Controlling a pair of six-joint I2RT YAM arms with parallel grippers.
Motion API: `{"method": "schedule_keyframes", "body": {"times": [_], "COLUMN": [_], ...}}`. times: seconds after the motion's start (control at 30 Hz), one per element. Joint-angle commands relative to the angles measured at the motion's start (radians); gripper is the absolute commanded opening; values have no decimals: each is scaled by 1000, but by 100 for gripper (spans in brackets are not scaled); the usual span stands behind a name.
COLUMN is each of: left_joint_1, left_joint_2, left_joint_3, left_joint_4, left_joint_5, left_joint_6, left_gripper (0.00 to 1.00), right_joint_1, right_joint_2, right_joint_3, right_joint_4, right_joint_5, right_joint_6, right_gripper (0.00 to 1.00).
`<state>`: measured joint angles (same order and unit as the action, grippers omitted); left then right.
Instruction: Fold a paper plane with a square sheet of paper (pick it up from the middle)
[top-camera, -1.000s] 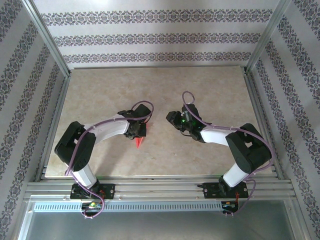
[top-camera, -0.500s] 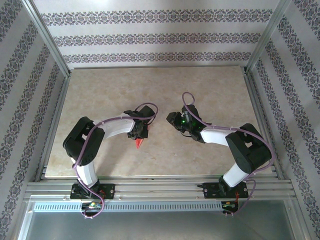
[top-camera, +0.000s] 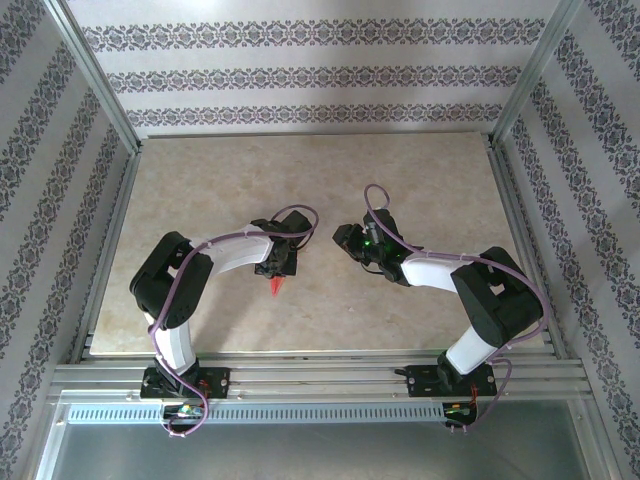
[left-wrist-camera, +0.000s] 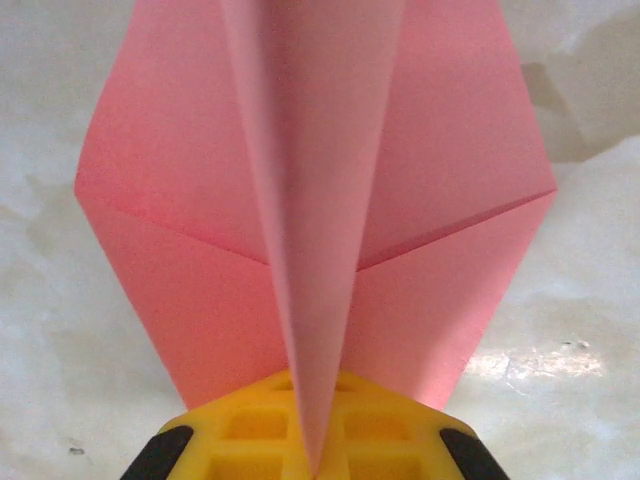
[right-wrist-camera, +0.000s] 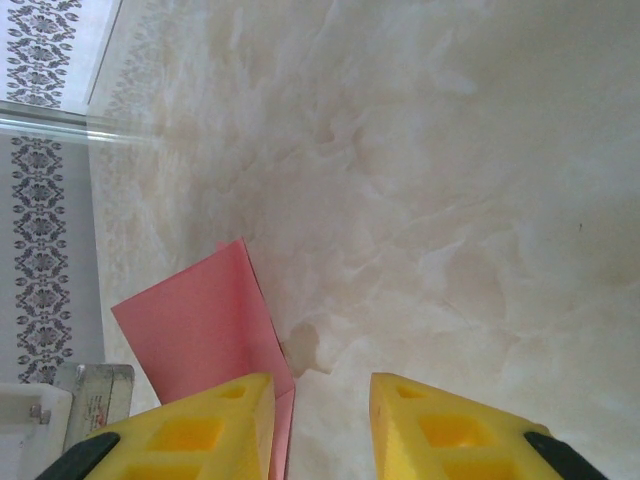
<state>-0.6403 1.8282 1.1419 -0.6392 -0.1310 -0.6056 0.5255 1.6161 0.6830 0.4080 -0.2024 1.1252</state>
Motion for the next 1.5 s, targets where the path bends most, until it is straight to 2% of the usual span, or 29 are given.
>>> {"method": "schedule_keyframes", "body": {"times": [0.0,0.1,0.23,0.43,0.57,0.87,1.23,1.47], "left_joint_1": [-10,-10,3,27,47,92,117,121], "left_joint_2": [-63,-82,-47,108,227,449,521,529], "left_joint_3": [41,73,150,380,533,794,816,797], "left_joint_4": [-56,-60,-50,-66,-101,-159,-146,-145], "left_joint_5": [-50,-75,-85,-62,-48,-8,10,11], "left_joint_6": [3,17,50,112,122,72,4,-8], "left_gripper": [5,4,3,4,4,4,5,19], "right_joint_1": [-10,-23,-47,-89,-125,-177,-185,-185], "right_joint_2": [-32,-61,-133,-308,-404,-506,-515,-505], "right_joint_3": [-6,-11,-25,5,-6,-55,-78,-83], "right_joint_4": [-10,-33,-77,-299,-373,-431,-428,-417], "right_joint_5": [22,33,66,199,260,275,256,242], "right_joint_6": [-27,-63,-153,-412,-526,-556,-530,-512], "right_gripper": [33,35,48,83,95,97,98,98]}}
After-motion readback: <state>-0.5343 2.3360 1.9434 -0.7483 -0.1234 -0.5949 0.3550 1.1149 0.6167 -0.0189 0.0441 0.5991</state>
